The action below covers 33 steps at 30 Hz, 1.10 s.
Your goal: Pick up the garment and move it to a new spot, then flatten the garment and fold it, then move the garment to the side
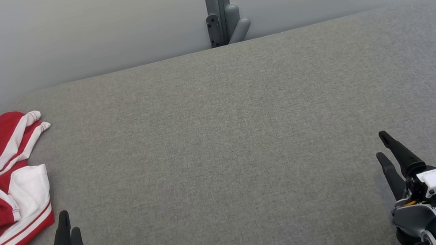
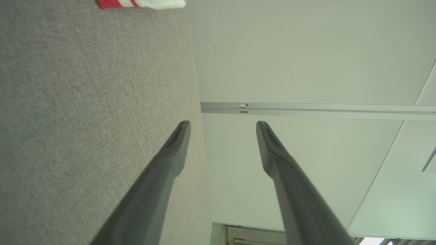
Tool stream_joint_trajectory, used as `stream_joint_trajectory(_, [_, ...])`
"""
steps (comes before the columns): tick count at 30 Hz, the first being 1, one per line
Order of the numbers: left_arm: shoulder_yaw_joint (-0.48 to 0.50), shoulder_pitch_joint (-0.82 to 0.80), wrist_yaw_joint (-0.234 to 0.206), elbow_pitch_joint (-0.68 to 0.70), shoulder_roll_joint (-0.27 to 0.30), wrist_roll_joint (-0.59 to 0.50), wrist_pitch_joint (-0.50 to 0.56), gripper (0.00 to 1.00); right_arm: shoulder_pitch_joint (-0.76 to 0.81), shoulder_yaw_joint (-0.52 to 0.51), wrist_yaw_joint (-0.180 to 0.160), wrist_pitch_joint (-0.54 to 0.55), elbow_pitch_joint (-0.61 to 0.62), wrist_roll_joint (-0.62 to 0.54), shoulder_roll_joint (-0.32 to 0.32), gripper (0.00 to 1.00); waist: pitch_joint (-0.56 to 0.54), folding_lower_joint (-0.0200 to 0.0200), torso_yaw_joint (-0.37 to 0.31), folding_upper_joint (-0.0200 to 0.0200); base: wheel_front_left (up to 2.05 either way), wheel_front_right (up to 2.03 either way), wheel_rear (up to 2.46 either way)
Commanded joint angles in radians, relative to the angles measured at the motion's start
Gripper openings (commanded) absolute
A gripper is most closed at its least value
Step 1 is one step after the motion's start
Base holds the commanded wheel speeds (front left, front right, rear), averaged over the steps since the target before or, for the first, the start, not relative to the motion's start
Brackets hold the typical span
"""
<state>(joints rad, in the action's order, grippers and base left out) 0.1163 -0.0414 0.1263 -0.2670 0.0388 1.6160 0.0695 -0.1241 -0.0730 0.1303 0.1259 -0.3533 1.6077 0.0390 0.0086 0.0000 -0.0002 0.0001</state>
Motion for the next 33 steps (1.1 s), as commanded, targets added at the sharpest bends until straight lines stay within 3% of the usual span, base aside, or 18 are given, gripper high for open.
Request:
stream_joint_trajectory(1, [-0.009,-0.015,0.001,0.022,0.005,-0.004,-0.009,1.0,-0.014,0.011,0.0,-0.013,0.025,0.003,0.004,1.0,-0.001,0.0,0.0,-0.0001,0.0,0.0,0.0])
stream_joint_trajectory(9, [-0.035,-0.01,0.002,0.038,0.012,-0.077,-0.05,1.0,-0.001,0.032,0.0,-0.056,0.042,-0.056,0.005,1.0,-0.004,0.0,-0.001,-0.0001,0.0,0.0,0.0])
stream_joint_trajectory(33, [-0.097,0.01,0.002,0.115,0.008,-0.636,-0.139,1.0,0.034,0.115,0.0,-0.161,0.152,-0.624,0.008,1.0,-0.007,0.0,-0.006,-0.0001,0.0,0.0,0.0])
